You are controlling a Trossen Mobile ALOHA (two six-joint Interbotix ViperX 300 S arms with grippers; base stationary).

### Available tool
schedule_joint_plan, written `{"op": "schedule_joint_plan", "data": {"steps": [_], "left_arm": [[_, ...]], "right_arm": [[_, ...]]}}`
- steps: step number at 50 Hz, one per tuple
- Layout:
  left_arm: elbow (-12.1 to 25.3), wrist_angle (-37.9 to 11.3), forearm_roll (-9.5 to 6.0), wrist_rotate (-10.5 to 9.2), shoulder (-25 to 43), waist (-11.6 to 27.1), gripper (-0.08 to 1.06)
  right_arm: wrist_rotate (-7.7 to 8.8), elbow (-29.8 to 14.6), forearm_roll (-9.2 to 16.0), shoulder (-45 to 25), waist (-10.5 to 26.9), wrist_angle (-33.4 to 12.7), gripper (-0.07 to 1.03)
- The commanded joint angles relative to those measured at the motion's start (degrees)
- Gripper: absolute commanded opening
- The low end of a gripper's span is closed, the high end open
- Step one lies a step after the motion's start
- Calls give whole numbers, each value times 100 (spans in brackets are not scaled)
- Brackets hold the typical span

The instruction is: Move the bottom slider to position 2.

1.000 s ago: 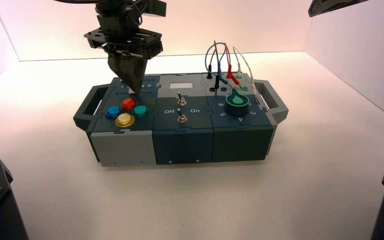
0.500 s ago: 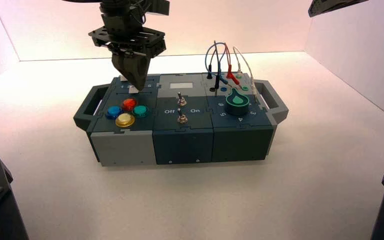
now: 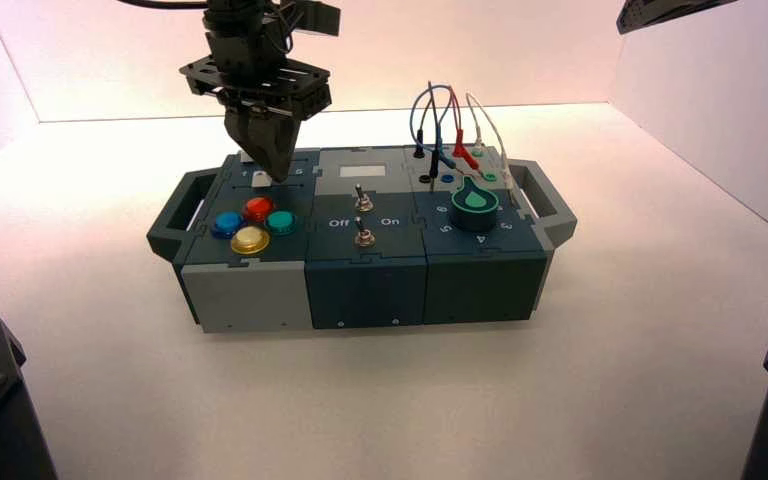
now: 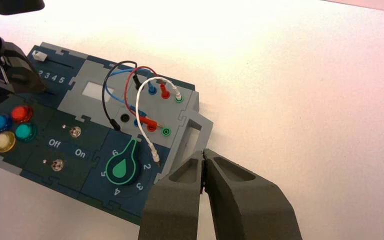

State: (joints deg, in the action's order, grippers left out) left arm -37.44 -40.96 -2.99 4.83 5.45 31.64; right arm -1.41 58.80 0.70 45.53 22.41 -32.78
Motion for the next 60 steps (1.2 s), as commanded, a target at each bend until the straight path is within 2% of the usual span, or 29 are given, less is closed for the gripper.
{"op": "schedule_joint_plan", "data": {"steps": [1, 60], "left_arm": [[105, -18, 26, 26, -70, -26, -3], [18, -79, 53, 44, -185, -123, -3]], "right_arm": [[-9, -105, -18, 0, 9, 35, -2], [-9, -123, -18, 0, 0, 44, -2]]}}
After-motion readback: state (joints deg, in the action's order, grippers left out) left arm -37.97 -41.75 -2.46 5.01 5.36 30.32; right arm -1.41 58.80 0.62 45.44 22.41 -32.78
